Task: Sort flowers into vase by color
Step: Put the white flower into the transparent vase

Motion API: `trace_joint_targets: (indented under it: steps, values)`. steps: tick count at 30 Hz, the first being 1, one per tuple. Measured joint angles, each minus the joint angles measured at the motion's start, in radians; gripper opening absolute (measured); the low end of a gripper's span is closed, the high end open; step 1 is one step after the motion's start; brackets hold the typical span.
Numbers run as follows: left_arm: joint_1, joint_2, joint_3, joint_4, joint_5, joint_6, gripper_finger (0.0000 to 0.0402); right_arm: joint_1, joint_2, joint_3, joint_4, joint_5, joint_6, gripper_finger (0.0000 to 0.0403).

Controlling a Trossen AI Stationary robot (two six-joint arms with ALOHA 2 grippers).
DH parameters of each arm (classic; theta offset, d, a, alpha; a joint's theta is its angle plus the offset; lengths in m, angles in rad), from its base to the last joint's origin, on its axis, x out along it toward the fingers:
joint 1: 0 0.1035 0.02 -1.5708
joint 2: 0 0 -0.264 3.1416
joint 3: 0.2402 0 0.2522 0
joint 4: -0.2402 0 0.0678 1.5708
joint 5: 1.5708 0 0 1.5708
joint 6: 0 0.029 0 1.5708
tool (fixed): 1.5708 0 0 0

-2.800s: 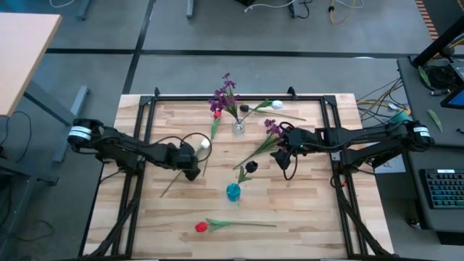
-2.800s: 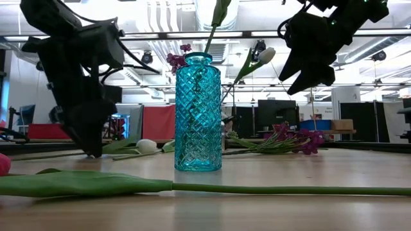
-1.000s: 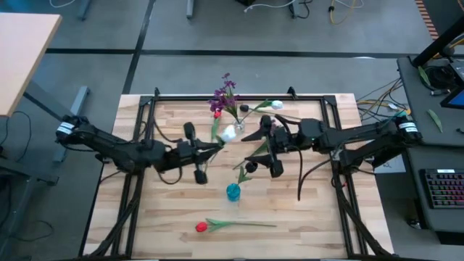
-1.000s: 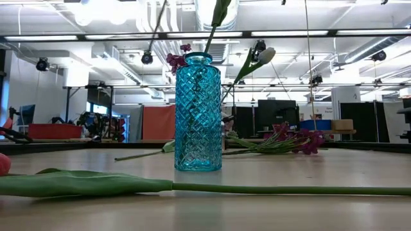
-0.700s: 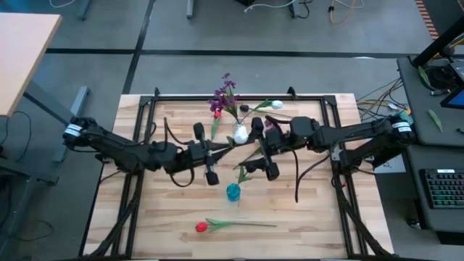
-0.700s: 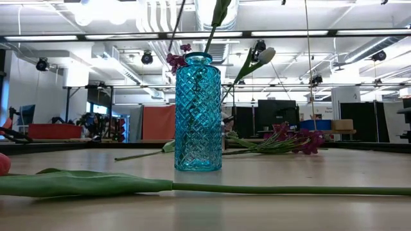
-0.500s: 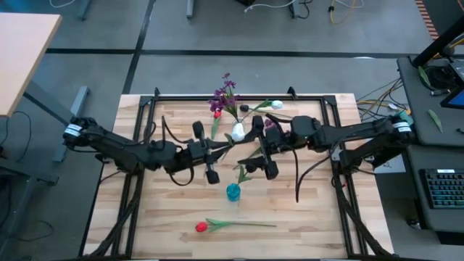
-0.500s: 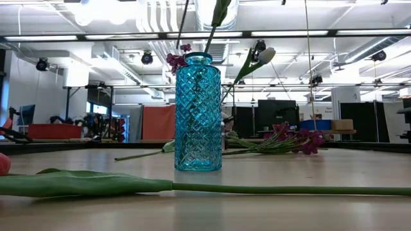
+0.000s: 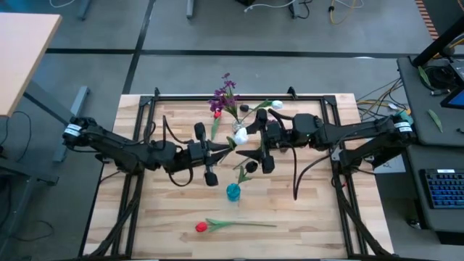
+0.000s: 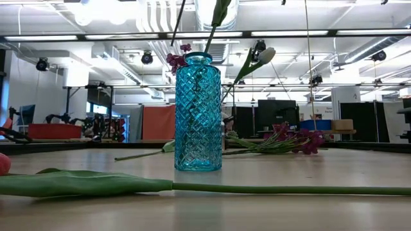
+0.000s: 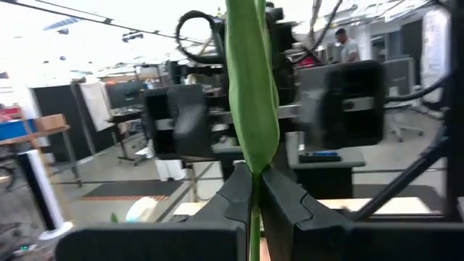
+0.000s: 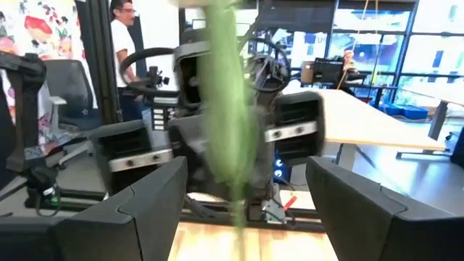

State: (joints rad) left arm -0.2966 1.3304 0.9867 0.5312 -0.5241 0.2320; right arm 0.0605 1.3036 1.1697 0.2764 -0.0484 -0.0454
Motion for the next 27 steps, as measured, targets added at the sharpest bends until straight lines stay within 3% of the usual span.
trace_joint_targets:
  steps: [8, 14, 20, 27]
  values:
    - [0.023, 0.021, -0.001, 0.008, 0.001, -0.033, 0.0, 0.005, 0.057, 0.047, -0.002, -0.011, -0.043, 0.0258]
    - [0.023, 0.032, -0.001, 0.007, -0.013, -0.078, 0.0013, 0.005, 0.06, 0.052, -0.01, -0.011, -0.035, 0.017]
    - [0.023, 0.016, -0.001, -0.012, -0.027, -0.078, 0.0071, 0.005, 0.059, 0.052, -0.011, -0.01, -0.042, 0.0035]
    - [0.007, -0.069, -0.001, -0.283, -0.12, -0.162, 0.0157, -0.029, 0.002, 0.078, -0.164, 0.087, -0.069, 0.0014]
